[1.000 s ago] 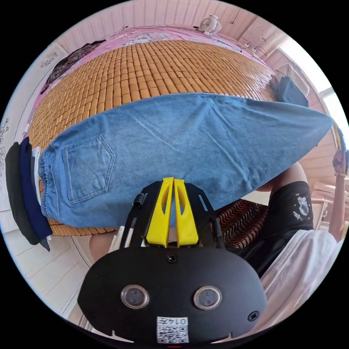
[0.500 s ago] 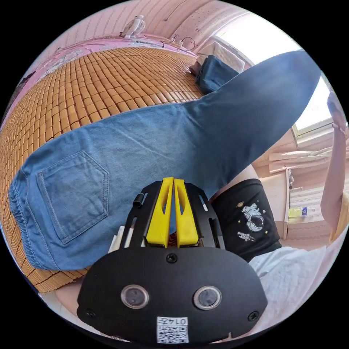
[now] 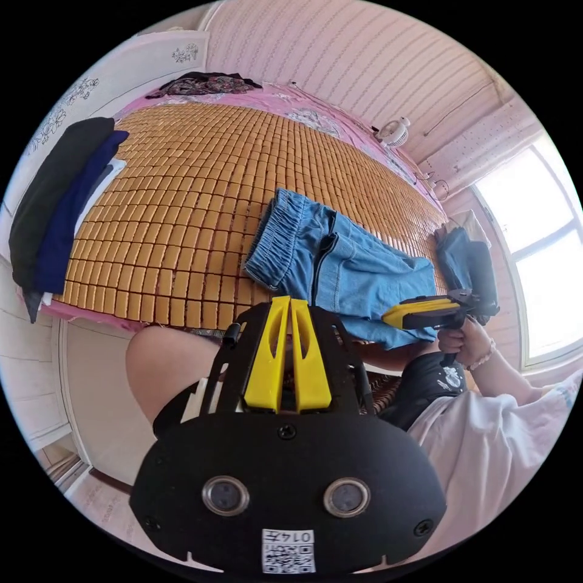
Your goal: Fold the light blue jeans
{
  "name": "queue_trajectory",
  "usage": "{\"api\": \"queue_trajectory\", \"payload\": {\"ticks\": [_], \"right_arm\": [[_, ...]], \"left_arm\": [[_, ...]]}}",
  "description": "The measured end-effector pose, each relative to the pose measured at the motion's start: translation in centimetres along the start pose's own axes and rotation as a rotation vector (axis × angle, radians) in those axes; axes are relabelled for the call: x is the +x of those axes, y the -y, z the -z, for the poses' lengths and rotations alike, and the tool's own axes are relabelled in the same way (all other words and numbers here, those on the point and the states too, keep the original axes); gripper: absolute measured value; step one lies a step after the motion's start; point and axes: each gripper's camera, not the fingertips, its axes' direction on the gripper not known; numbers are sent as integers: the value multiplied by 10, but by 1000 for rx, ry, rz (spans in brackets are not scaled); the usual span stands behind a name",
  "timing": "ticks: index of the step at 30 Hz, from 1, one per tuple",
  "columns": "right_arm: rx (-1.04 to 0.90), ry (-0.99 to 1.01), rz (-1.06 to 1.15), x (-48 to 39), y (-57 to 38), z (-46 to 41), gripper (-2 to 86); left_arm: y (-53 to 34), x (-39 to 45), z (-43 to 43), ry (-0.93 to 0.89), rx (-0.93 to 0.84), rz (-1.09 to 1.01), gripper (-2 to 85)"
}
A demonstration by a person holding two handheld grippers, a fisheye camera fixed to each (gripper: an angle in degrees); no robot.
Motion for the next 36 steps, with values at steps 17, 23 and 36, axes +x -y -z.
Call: {"api": "queue_trajectory", "payload": {"ticks": [17,23,36], "right_arm": [[-10,-730,227,-19,139,-62,107],[-180,-766,290,-7,167,-124,100],[63,-764,506,-56,89,-96,3]], "left_arm": [[7,37,-71,78,-133,-177,72],[-3,41,-70,115,-122,-208,70],[-21,32,-62,44,-71,-222,78]]}}
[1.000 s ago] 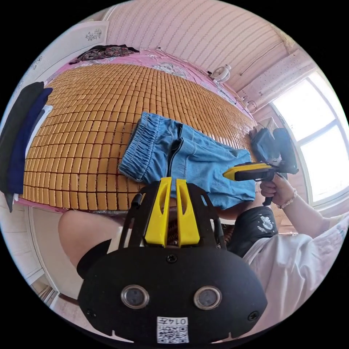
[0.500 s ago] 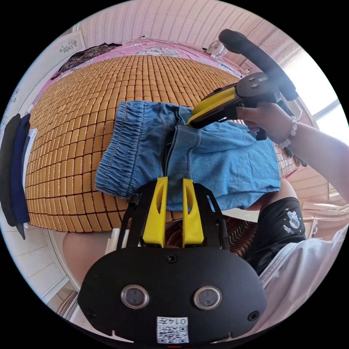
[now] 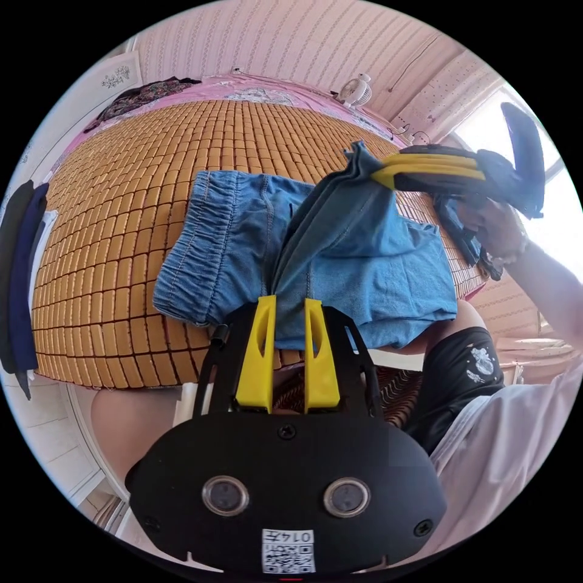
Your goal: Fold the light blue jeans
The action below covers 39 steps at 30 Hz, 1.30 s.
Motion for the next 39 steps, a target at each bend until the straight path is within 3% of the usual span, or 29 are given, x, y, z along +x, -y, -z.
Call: {"api": "queue_trajectory", "payload": {"ticks": [10,19,25,29,32,39], "right_arm": [[60,-128,181,-93,-50,57,1],[72,-139,127,-104,-75,71,2],[93,-163,120,-97,-86,85,3],[110,-173,107,-88,-90,94,3],[129,-183,99,-76,-90,102,3],[185,-114,147,-1,-34,109,4]], "left_arm": [[-7,22,5,98,-1,-145,83],[-13,32,26,172,53,-235,127],[-2,33,25,80,30,-342,172],[11,35,20,54,-73,-382,85],[14,39,30,64,-51,-387,31],[41,29,96,-49,-151,-455,18]]}}
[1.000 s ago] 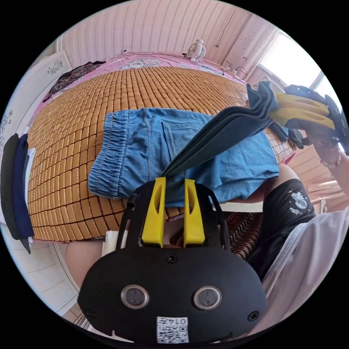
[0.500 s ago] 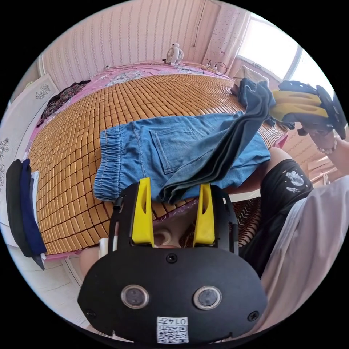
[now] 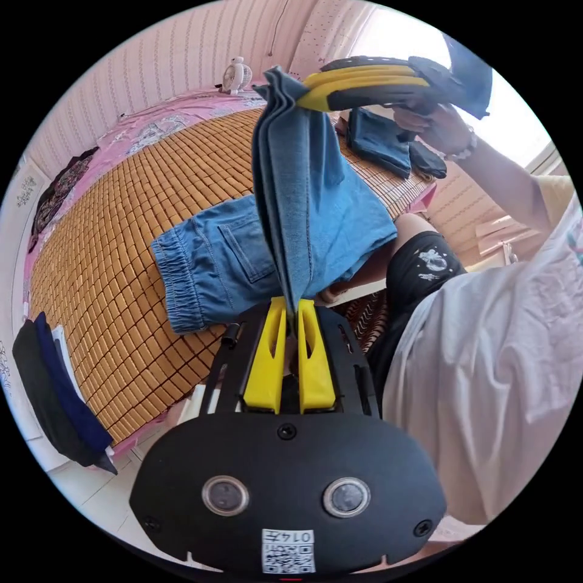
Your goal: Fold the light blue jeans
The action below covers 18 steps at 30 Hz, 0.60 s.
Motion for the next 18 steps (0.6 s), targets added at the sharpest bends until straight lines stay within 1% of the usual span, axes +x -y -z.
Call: {"api": "queue_trajectory", "payload": {"ticks": [2,3,5,6,7,8,10,12,15,18], "right_arm": [[-6,65,26,27,31,-13,6],[-44,118,39,42,53,-30,7],[-115,197,-1,64,82,-65,12],[-148,227,-72,76,94,-93,17],[-193,255,-171,89,98,-120,22],[-211,277,-216,94,97,-132,24],[-239,382,-387,111,79,-159,42],[-213,417,-438,117,57,-159,48],[-261,338,-437,123,10,-149,57],[-334,246,-500,132,-48,-133,58]], "left_arm": [[6,-31,18,-26,-55,72,21],[7,-41,18,-34,-75,99,23],[7,-88,4,-27,-106,264,31],[6,-100,-2,-35,-102,307,33],[2,-122,-18,-76,-104,410,33],[-2,-139,-33,-144,-118,508,32],[-9,-154,-48,-210,-128,589,32],[-11,-156,-49,-223,-99,587,30],[-7,-146,-42,-155,-92,504,18],[0,-131,-25,-65,-81,417,10]]}}
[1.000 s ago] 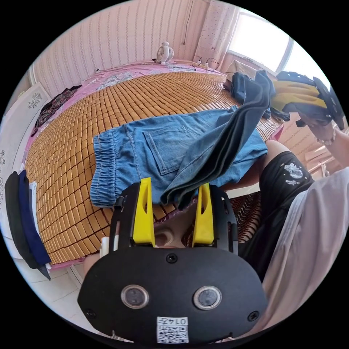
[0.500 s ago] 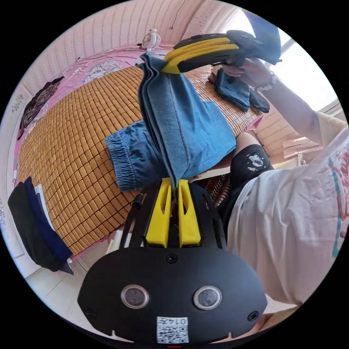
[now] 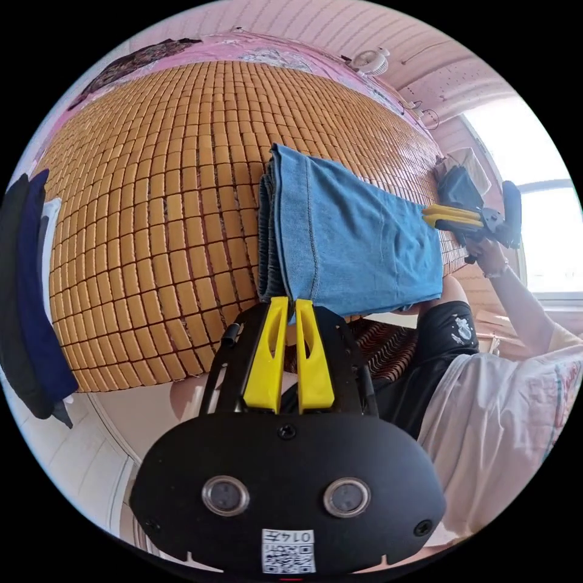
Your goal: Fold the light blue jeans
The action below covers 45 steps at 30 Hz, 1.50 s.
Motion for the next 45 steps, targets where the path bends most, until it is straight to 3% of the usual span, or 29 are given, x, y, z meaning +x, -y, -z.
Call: {"api": "queue_trajectory", "payload": {"ticks": [4,7,10,15,21,26,29,36,39,42,45], "right_arm": [[-24,-137,-175,34,-57,9,51],[-81,-120,-274,52,-75,-3,54],[-171,-53,-336,64,-80,-19,65],[-22,-138,-283,60,-59,8,66],[20,-125,-162,51,22,-4,78],[-152,-151,-121,45,77,-46,69],[-197,-175,-115,50,93,-43,9],[-180,-29,-239,81,97,-38,-3],[-138,-62,-252,84,94,-23,-1],[-61,-121,-192,77,86,-6,-3],[-34,-70,-90,66,89,0,-4]], "left_arm": [[2,7,4,92,-3,50,15],[4,4,-16,97,-82,117,35],[-3,8,-3,99,-46,156,46],[-20,36,34,280,64,146,8],[3,101,-8,61,36,27,-9],[18,123,-50,114,-62,24,-10],[18,138,-50,166,-67,-29,-10],[14,154,-47,152,-64,-24,-10],[7,161,-33,163,-17,4,-10],[0,187,-12,243,64,-72,-10],[1,227,-9,192,108,-210,-10]]}}
